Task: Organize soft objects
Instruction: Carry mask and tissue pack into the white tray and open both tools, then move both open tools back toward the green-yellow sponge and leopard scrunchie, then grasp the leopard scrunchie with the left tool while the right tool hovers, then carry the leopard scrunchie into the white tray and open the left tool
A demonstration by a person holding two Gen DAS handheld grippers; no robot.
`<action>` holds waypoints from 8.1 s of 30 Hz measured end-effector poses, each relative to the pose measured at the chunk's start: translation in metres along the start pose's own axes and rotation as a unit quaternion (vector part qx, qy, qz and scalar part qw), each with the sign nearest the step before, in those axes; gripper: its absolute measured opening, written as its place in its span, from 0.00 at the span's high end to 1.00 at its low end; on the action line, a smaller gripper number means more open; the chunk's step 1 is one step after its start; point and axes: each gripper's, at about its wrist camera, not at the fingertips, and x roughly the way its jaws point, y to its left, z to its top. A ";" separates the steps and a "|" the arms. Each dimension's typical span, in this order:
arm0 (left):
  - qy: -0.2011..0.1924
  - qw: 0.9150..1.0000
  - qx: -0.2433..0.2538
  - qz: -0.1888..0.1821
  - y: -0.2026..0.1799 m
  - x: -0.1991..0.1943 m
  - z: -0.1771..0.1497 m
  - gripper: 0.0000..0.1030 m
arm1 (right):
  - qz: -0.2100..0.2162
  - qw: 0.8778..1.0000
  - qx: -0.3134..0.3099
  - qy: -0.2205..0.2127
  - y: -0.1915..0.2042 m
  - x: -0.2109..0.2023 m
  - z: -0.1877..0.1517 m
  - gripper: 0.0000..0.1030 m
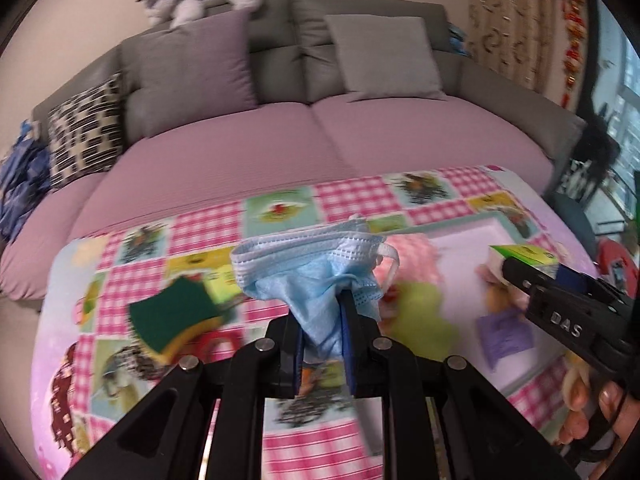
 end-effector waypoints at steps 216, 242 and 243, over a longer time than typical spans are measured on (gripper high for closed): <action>0.025 0.984 -0.100 0.144 0.160 -0.042 -0.024 0.81 | 0.114 0.972 -0.188 0.078 0.174 0.006 -0.065 0.50; 0.046 0.998 0.037 0.016 0.008 0.000 -0.003 0.80 | 0.016 0.998 -0.051 0.043 0.022 -0.005 -0.011 0.50; 0.050 0.998 0.043 0.011 0.001 0.003 -0.003 0.80 | 0.013 0.998 -0.047 0.042 0.017 -0.006 -0.010 0.50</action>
